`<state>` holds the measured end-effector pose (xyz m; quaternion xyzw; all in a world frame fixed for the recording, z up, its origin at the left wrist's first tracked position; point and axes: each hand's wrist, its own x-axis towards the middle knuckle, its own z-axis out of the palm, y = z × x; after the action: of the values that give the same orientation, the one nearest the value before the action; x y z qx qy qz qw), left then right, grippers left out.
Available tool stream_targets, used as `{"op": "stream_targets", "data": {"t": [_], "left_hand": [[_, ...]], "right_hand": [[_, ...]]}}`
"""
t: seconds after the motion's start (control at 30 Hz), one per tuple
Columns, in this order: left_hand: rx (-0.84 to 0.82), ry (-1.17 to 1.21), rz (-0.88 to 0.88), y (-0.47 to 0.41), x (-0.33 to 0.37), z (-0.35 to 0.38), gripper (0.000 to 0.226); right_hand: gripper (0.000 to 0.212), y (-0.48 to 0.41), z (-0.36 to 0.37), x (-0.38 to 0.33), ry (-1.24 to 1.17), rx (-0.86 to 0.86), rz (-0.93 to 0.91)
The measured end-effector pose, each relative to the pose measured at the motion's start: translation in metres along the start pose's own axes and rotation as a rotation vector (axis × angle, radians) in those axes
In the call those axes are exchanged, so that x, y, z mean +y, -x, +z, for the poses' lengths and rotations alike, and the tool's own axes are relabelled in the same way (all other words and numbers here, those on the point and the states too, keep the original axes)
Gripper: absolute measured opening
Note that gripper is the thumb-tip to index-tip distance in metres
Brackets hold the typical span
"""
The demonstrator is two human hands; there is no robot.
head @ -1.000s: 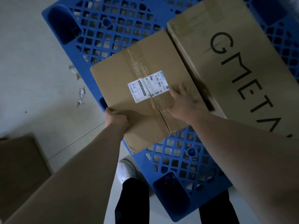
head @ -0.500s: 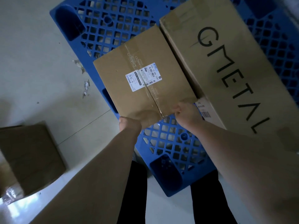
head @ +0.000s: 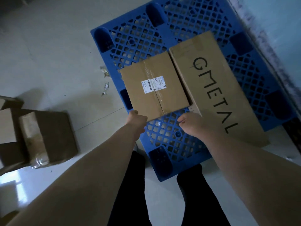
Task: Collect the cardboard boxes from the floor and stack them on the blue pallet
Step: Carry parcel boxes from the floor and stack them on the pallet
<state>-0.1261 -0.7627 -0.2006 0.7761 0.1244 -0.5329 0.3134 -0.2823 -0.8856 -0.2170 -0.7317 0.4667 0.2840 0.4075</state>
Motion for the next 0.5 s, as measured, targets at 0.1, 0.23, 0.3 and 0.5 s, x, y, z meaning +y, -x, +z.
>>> {"op": "stream_targets", "data": {"t": [0.1,0.23,0.3,0.5], "left_hand": [[-0.096,0.049,-0.006,0.039,0.006,-0.026,0.010],[-0.146,-0.119,0.075,0.067,0.005,-0.065,0.031],[-0.146,-0.148,0.084,0.080,0.004,-0.086,0.032],[-0.041,-0.024,0.135,0.114,-0.001,-0.139,0.029]], "right_hand": [[0.035,0.036,-0.005,-0.027,0.003,0.052,-0.019],[0.033,0.080,0.004,-0.067,-0.084,0.134,-0.024],[0.031,0.096,0.011,-0.087,-0.088,0.184,-0.045],[0.022,0.121,0.025,-0.134,-0.034,0.242,-0.185]]}}
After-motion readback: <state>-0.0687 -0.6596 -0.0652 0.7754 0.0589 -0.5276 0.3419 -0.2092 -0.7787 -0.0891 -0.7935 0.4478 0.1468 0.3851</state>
